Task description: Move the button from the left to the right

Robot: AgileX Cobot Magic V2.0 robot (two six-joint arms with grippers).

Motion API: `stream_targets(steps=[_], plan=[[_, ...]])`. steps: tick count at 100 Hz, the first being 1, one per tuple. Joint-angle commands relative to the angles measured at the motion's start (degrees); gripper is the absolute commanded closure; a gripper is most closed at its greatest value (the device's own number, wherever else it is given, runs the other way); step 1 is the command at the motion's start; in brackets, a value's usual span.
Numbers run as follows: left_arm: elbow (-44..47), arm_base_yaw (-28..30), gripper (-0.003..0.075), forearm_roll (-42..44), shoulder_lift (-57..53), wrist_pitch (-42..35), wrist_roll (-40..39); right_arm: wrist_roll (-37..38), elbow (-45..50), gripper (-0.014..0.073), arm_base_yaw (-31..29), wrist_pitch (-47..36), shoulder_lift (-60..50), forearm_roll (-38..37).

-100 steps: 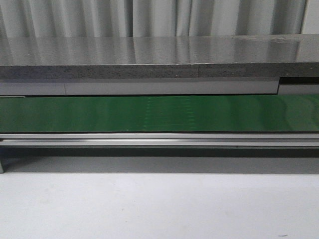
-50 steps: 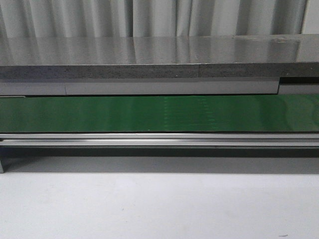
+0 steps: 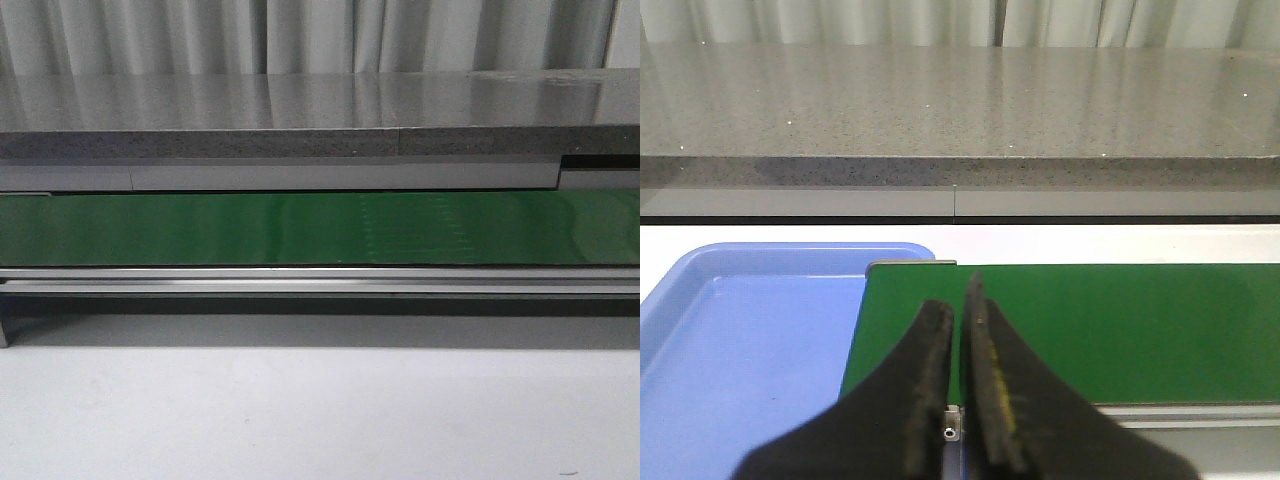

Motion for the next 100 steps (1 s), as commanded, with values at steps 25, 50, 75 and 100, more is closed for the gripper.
stream_targets(steps=[25,50,75,100], plan=[[-1.7,-0.5,0.0715,-0.7,0.5,-4.9,-0.1,-0.2,-1.5,0.0662,0.0,-4.8,0.4,0.4],[-1.7,-0.5,0.0715,-0.7,0.5,-4.9,-0.1,-0.2,-1.5,0.0662,0.0,-4.8,0.4,0.4],[-1.7,-0.5,0.0715,-0.7,0.5,-4.9,-0.1,3.3,-1.3,0.0662,0.9,-2.7,-0.2,-3.2],[-1.7,-0.5,0.0715,-0.7,0.5,-4.9,-0.1,18.5,1.8,0.0662,3.8,-2.7,-4.7,-17.3]])
